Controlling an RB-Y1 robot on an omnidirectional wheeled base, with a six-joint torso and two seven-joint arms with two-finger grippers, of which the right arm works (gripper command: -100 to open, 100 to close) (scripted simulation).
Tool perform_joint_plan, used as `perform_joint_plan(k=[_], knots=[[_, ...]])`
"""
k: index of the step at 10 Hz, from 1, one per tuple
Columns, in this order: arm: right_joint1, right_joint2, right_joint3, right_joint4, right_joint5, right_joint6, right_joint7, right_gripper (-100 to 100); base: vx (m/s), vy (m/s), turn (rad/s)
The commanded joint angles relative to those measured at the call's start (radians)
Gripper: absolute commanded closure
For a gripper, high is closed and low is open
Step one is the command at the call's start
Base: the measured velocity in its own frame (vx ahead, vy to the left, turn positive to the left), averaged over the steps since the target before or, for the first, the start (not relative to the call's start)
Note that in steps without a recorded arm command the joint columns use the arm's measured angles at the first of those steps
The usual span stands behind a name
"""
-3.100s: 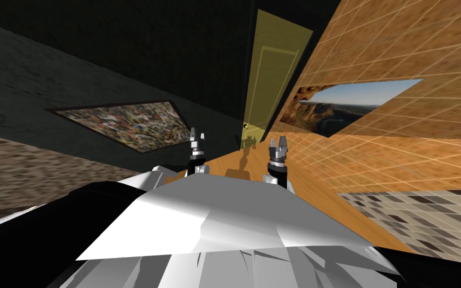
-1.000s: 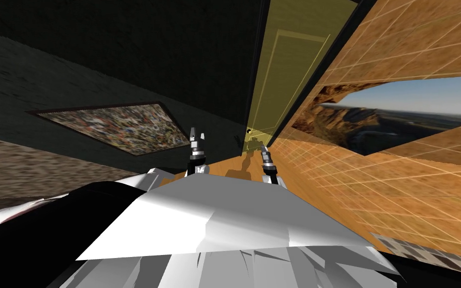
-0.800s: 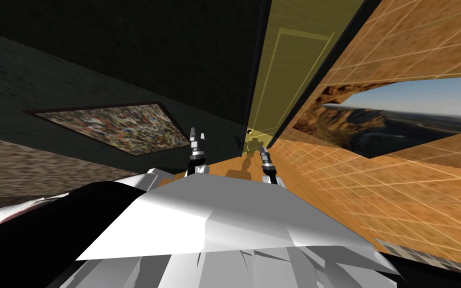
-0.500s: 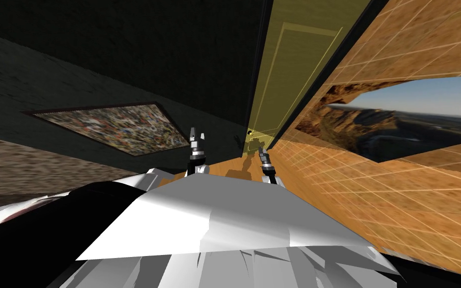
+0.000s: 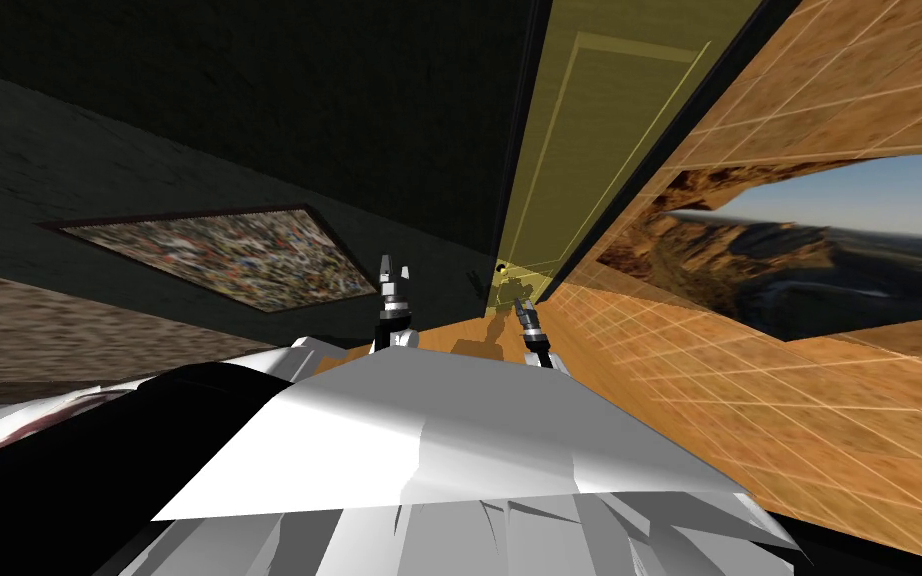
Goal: Pull the door open
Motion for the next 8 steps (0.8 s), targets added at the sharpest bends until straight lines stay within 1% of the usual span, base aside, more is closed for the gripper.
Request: perform_joint_plan(k=[1,7,8], knots=[[-0.008,-0.004,-0.001,0.033,0.009,-0.007,0.036,-100,0.099,-0.061,0.065],[-0.060,-0.021,-0.012,0.182,0.039,-0.036,0.157,-100,0.092,-0.040,0.051],[-0.060,-0.021,-0.012,0.182,0.039,-0.036,0.157,-100,0.068,-0.027,0.013]])
